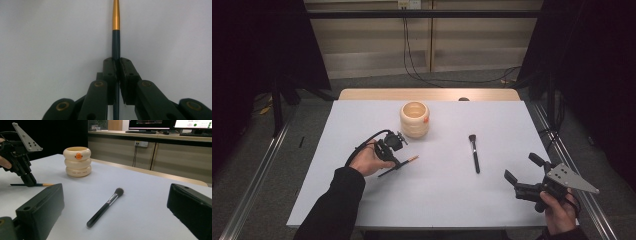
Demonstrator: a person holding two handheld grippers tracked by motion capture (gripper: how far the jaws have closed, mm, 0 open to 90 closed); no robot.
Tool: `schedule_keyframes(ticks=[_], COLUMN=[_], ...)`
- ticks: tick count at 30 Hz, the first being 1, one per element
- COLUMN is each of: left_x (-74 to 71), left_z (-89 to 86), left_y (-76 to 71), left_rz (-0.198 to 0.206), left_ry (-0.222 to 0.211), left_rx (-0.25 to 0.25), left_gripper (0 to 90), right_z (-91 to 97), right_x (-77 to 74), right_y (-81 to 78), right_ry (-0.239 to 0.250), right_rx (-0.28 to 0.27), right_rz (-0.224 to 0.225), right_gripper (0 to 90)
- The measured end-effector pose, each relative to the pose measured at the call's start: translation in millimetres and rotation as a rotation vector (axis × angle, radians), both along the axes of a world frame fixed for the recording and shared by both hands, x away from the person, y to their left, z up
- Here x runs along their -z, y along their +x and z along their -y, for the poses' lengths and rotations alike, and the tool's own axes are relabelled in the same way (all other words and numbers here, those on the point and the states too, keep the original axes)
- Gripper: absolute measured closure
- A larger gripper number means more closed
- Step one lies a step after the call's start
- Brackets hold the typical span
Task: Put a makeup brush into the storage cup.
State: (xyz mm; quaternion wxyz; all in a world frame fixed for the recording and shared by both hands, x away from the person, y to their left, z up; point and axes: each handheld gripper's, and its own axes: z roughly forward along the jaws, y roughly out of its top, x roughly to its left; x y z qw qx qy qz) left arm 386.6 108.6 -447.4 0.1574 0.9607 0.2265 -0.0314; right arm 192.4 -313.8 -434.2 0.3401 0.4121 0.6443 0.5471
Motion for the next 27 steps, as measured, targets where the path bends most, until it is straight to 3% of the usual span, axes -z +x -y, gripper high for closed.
schedule_keyframes(ticks=[8,17,18,21,27], left_x=[-1.7,-9.9,-10.0,-14.4,-20.5], left_z=[-3.5,-9.7,-9.9,-12.5,-17.7], left_y=[0.7,0.1,-1.3,-1.4,-4.3], left_rz=[0.013,0.025,0.032,0.027,0.059], left_ry=[-0.007,-0.065,-0.093,-0.119,-0.192], left_rx=[-0.014,-0.043,-0.061,-0.069,-0.09], left_gripper=[84.0,84.0,84.0,84.0,84.0], right_z=[0.3,0.3,0.4,0.3,0.5], right_x=[-0.1,0.0,0.0,0.1,0.0], right_y=[0.1,0.0,0.0,0.2,0.1], right_ry=[-0.002,-0.005,-0.004,-0.004,-0.004], right_rx=[-0.006,-0.009,-0.006,-0.006,-0.006], right_rz=[-0.002,-0.004,-0.005,-0.003,-0.003], right_gripper=[0.4,0.4,0.4,0.4,0.4])
